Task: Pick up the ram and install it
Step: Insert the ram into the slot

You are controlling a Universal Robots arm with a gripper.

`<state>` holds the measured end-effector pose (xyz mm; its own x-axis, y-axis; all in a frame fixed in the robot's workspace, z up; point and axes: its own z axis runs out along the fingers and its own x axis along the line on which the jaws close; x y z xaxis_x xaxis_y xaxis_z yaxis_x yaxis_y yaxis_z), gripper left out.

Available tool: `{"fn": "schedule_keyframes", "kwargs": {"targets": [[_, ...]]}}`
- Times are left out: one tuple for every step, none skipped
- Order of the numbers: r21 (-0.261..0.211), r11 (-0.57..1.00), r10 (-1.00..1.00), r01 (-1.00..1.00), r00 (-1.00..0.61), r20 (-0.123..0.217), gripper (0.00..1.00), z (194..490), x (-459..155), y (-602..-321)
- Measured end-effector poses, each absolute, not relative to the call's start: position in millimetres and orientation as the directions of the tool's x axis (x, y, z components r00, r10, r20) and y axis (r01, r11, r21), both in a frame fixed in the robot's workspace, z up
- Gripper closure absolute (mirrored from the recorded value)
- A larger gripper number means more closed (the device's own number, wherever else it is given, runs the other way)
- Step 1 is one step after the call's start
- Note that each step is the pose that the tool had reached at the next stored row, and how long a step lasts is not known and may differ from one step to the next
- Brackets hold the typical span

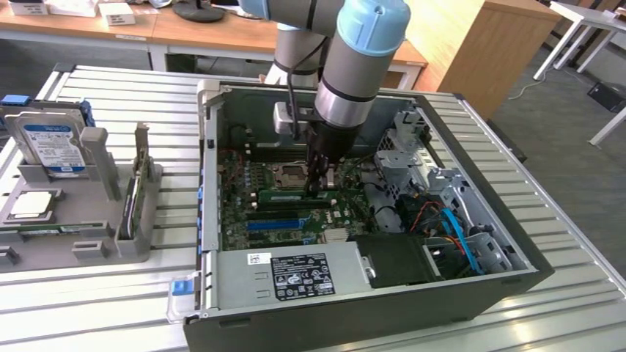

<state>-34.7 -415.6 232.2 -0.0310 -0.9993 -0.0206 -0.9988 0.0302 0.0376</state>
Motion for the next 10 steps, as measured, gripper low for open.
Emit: {"fn": "schedule_keyframes", "kwargs": {"targets": [[0.038,0.030,-0.999,-0.999,-0.031,-0.021,0.88,232.2,-34.7,-415.6],[0.038,0.030,-0.999,-0.999,-0.031,-0.021,0.88,232.2,-34.7,-415.6],[0.038,0.030,-0.999,-0.999,-0.031,-0.021,0.88,232.2,-34.7,-415.6],[0.038,0.030,-0.999,-0.999,-0.031,-0.021,0.88,232.1,-34.7,-415.6],[0.038,0.030,-0.999,-0.999,-0.031,-0.021,0.88,232.0,-34.7,-415.6],[0.037,0.030,-0.999,-0.999,-0.031,-0.021,0.88,231.9,-34.7,-415.8],[0.037,0.030,-0.999,-0.999,-0.031,-0.021,0.88,231.9,-34.7,-416.1],[0.038,0.030,-0.999,-0.999,-0.031,-0.021,0.88,231.9,-34.7,-416.1],[0.037,0.030,-0.999,-0.999,-0.031,-0.021,0.88,231.9,-34.7,-416.1],[0.038,0.030,-0.999,-0.999,-0.031,-0.021,0.88,231.8,-34.7,-416.2]]}}
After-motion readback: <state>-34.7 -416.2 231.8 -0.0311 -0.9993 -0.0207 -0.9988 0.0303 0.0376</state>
